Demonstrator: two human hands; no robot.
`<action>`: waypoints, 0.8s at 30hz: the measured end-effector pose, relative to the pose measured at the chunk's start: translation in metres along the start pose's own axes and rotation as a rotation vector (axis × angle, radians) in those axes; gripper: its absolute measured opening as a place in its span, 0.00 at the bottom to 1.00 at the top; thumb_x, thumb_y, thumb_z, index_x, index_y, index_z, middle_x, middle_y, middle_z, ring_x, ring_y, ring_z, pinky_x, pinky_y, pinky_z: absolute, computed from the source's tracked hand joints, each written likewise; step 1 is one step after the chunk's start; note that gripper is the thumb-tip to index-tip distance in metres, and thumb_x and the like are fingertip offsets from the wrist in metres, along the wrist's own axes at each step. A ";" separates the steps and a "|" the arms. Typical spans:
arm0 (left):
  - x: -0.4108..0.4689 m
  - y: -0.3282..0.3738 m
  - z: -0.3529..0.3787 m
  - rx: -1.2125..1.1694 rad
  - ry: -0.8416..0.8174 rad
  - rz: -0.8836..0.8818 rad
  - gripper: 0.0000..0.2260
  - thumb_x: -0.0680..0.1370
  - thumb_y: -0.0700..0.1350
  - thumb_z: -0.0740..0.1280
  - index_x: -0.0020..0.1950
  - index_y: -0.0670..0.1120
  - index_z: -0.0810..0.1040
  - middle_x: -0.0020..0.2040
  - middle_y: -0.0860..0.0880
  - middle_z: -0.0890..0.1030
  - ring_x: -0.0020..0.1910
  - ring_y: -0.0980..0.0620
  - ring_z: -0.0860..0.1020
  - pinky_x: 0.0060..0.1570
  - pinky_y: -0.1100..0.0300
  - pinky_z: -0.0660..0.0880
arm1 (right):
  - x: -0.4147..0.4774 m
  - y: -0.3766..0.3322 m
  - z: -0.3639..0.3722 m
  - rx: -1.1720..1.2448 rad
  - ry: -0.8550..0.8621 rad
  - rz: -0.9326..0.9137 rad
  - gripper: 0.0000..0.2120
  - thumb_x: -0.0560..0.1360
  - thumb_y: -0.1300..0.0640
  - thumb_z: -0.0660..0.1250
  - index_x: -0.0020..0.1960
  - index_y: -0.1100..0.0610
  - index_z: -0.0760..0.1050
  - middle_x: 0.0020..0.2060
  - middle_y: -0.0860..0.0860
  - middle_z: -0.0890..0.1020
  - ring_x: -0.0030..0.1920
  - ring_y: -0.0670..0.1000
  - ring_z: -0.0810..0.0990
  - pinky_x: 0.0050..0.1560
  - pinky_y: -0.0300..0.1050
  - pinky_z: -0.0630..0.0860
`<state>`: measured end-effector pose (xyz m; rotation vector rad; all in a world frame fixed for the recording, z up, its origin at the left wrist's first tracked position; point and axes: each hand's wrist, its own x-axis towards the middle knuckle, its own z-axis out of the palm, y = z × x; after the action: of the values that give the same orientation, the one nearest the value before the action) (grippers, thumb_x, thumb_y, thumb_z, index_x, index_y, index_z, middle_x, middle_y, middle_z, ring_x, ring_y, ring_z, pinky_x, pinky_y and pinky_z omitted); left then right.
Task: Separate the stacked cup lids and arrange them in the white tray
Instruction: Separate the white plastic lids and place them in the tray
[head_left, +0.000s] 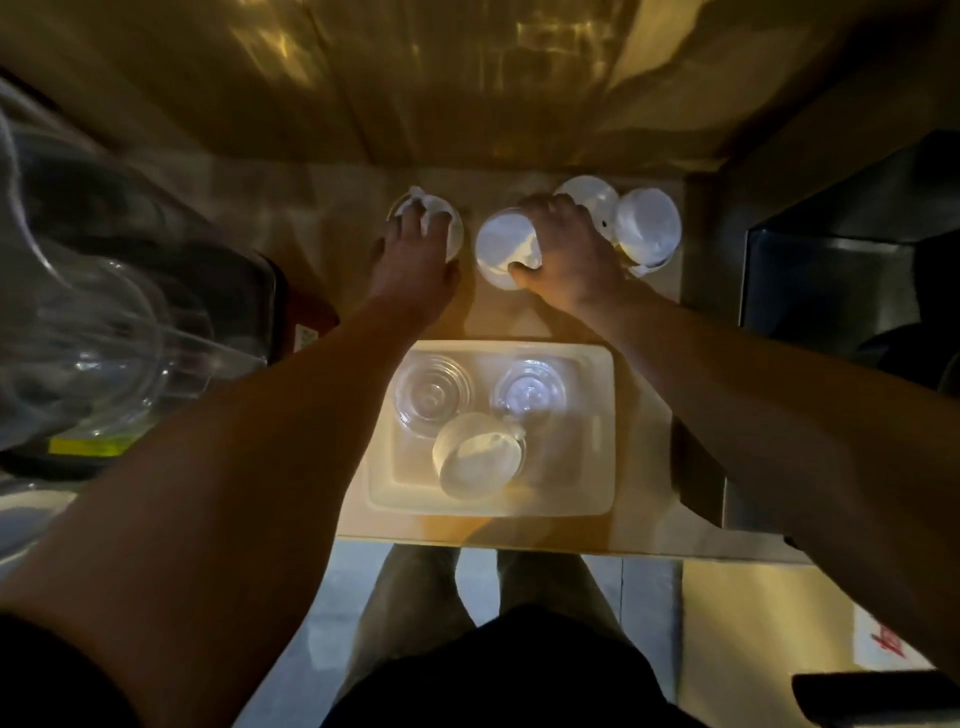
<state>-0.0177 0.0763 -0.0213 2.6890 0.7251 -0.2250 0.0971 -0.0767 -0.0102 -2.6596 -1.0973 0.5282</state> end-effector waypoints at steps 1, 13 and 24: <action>0.004 -0.003 0.003 0.005 -0.005 -0.010 0.25 0.77 0.48 0.65 0.73 0.46 0.65 0.74 0.38 0.62 0.71 0.35 0.63 0.67 0.42 0.67 | 0.003 0.001 0.001 -0.025 0.011 -0.029 0.35 0.70 0.48 0.72 0.73 0.56 0.65 0.67 0.60 0.71 0.65 0.62 0.71 0.60 0.55 0.73; 0.027 -0.017 0.009 -0.117 -0.012 -0.114 0.34 0.72 0.53 0.71 0.75 0.59 0.60 0.78 0.41 0.54 0.74 0.37 0.61 0.63 0.41 0.69 | 0.019 0.001 0.013 -0.191 -0.081 -0.105 0.43 0.65 0.42 0.75 0.73 0.54 0.63 0.68 0.61 0.70 0.65 0.64 0.71 0.59 0.56 0.72; 0.035 -0.014 0.012 -0.191 -0.075 -0.179 0.31 0.70 0.48 0.74 0.70 0.56 0.66 0.73 0.42 0.62 0.72 0.38 0.61 0.64 0.41 0.69 | 0.009 0.011 0.023 -0.134 -0.169 -0.106 0.45 0.67 0.48 0.76 0.77 0.53 0.56 0.70 0.60 0.66 0.68 0.64 0.68 0.65 0.56 0.70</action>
<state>0.0040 0.0993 -0.0450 2.4239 0.9166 -0.2838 0.1006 -0.0762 -0.0370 -2.6895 -1.3581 0.6915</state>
